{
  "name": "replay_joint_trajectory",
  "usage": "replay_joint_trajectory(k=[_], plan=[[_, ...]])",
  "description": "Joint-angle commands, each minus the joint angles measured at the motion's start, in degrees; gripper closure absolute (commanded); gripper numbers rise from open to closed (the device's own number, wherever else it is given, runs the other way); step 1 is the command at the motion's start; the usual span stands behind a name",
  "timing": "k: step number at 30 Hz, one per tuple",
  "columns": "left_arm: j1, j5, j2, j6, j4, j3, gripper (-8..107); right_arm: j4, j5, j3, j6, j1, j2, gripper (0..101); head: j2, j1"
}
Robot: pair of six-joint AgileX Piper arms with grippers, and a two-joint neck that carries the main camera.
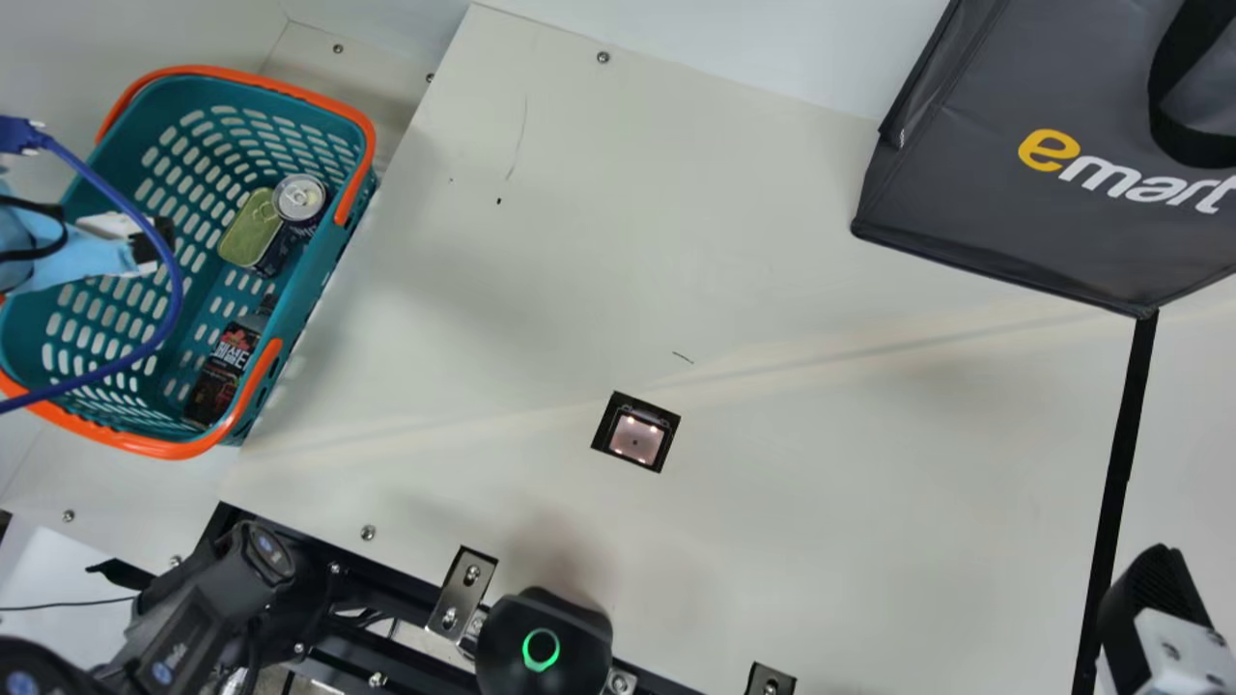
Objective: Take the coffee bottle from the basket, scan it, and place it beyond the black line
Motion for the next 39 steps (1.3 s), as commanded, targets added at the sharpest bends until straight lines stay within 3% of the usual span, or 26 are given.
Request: replay_joint_trajectory(k=[1, 15, 39], plan=[[-0.12, -0.96, 0.75, 1.16, -0.03, 0.65, 9, 0.0, 0.0, 0.0, 0.0, 0.0, 0.0, 10, 0.14, -1.48], [-2.64, -8.71, 5.77, 5.86, 0.3, 6.46, 9, 0.0, 0.0, 0.0, 0.0, 0.0, 0.0, 10, 0.14, -1.48], [-7.52, -28.49, 19.25, 11.62, -3.83, 14.49, 9, 0.0, 0.0, 0.0, 0.0, 0.0, 0.0, 10, 0.14, -1.48]])
